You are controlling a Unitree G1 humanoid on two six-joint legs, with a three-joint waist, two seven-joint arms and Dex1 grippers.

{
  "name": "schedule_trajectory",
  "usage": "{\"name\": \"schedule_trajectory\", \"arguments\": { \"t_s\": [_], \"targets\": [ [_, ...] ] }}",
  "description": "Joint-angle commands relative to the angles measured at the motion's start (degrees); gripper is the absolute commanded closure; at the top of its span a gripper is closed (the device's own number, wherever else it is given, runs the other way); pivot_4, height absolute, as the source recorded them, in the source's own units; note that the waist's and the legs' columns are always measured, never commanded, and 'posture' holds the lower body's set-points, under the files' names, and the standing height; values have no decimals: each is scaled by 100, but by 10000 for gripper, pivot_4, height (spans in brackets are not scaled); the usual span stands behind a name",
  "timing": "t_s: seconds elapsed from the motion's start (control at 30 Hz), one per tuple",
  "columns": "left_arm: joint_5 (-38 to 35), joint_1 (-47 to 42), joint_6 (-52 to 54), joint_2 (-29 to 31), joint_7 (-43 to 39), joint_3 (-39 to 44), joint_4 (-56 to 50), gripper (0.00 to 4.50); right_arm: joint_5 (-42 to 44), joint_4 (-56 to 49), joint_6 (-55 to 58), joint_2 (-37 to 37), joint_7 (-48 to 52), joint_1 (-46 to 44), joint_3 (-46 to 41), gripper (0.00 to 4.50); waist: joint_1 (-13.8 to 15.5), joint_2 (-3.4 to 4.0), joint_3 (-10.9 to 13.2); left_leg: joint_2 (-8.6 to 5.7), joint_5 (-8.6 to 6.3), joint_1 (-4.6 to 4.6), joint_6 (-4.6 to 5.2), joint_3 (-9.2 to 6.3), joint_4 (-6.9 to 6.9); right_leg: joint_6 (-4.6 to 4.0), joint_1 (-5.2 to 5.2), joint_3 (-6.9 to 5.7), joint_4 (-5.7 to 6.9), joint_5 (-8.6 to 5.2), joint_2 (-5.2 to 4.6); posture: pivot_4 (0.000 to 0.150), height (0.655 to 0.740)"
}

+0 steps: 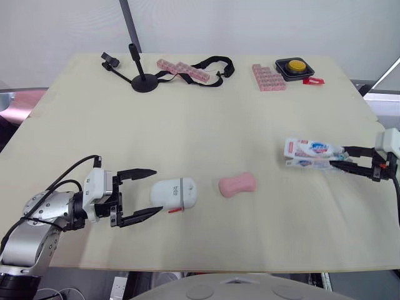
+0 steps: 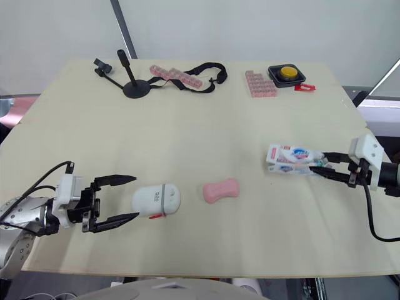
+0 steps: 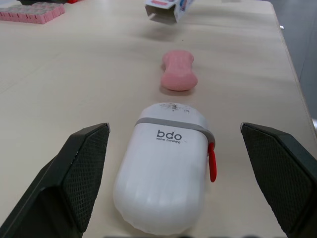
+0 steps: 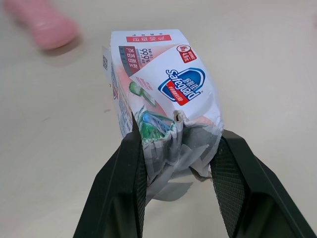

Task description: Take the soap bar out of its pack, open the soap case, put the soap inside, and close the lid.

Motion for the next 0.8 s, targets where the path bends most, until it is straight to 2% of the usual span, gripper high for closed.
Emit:
{"name": "schedule_trajectory", "arguments": {
  "t_s": [0.03, 0.2, 0.3, 0.53, 0.77, 0.8],
  "targets": [
    [-13, -4, 38, -32, 84, -21, -233, 0, 36, 170, 331, 194, -1074, -104, -485, 26678, 13, 1, 0, 0, 0, 0, 0, 0, 1, 0, 1, 0, 0, 0, 0, 1500, 7400],
    [-6, 16, 70, -35, 112, -40, -280, 0, -91, 74, 1086, 760, -3074, -286, -784, 26678, 36, 3, -2, -1, 0, 3, -1, 0, 1, 0, 5, 0, -1, 0, 1, 1500, 7400],
    [3, 5, 75, -22, 111, -61, -292, 0, -76, -241, 1523, 1104, -3705, -303, -778, 26678, 42, 6, -4, -1, 1, 6, -3, 0, 1, 1, 6, 1, 0, 0, 5, 1500, 7400],
    [9, -22, 116, -9, 129, -51, -315, 0, -189, -657, 1888, 1396, -4083, -185, -570, 26678, 93, 32, -16, -2, 0, 4, -5, 1, -2, 1, 4, -1, -4, 1, 5, 1500, 7400],
    [18, -2, 162, -47, 240, -64, -397, 0, -306, -565, 2043, 1361, -4206, -145, -526, 26678, 107, 34, -17, -2, 0, 4, -5, 1, -2, 2, 3, -1, -5, 1, 0, 1500, 7400],
    [15, 5, 169, -49, 251, -66, -409, 0, -301, -590, 2075, 1345, -4165, -134, -517, 24018, 106, 34, -18, -2, -1, 4, -6, 1, -2, 2, 4, -1, -5, 1, 0, 1500, 7400]
  ]
}}
